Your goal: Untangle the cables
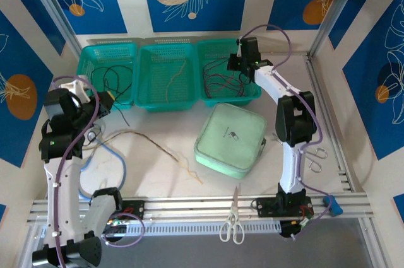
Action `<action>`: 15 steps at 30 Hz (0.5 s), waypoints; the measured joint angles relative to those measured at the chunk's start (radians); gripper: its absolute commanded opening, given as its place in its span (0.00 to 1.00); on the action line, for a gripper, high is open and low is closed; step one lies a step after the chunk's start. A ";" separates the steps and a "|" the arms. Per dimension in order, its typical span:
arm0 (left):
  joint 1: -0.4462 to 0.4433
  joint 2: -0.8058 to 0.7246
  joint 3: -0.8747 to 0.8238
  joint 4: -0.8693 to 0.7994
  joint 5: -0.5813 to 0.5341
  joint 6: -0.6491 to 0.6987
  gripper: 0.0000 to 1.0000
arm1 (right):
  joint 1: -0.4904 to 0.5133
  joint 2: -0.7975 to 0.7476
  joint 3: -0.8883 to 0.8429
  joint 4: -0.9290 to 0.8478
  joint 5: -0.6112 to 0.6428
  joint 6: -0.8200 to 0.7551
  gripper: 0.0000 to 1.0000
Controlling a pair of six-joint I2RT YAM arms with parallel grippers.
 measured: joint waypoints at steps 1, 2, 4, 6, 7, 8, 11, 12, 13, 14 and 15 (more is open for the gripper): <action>0.000 -0.001 0.000 0.000 0.000 -0.002 0.00 | 0.001 0.023 0.028 -0.040 0.002 0.003 0.00; 0.000 -0.001 0.000 0.000 0.001 -0.002 0.00 | 0.001 0.051 0.067 -0.085 0.004 0.009 0.00; 0.000 0.000 0.000 0.000 0.003 -0.002 0.00 | 0.001 0.101 0.147 -0.160 0.005 0.019 0.00; 0.000 0.000 0.000 0.001 0.005 -0.003 0.00 | 0.001 0.152 0.231 -0.229 0.003 0.026 0.00; 0.000 0.000 0.000 0.001 0.008 -0.003 0.00 | 0.001 0.171 0.262 -0.257 0.001 0.029 0.00; 0.000 0.000 0.000 0.001 0.010 -0.003 0.00 | 0.000 0.193 0.296 -0.288 -0.005 0.034 0.00; 0.000 0.000 0.000 0.001 0.011 -0.003 0.00 | -0.005 0.244 0.359 -0.364 -0.029 0.052 0.00; 0.000 0.000 0.000 0.001 0.011 -0.003 0.00 | -0.007 0.259 0.372 -0.386 -0.039 0.060 0.00; 0.000 0.000 0.000 0.001 0.011 -0.003 0.00 | -0.008 0.271 0.380 -0.404 -0.048 0.064 0.00; 0.000 0.000 0.000 0.001 0.011 -0.003 0.00 | -0.010 0.285 0.388 -0.424 -0.059 0.071 0.00; 0.000 0.000 0.000 0.001 0.011 -0.003 0.00 | -0.011 0.297 0.389 -0.440 -0.069 0.073 0.00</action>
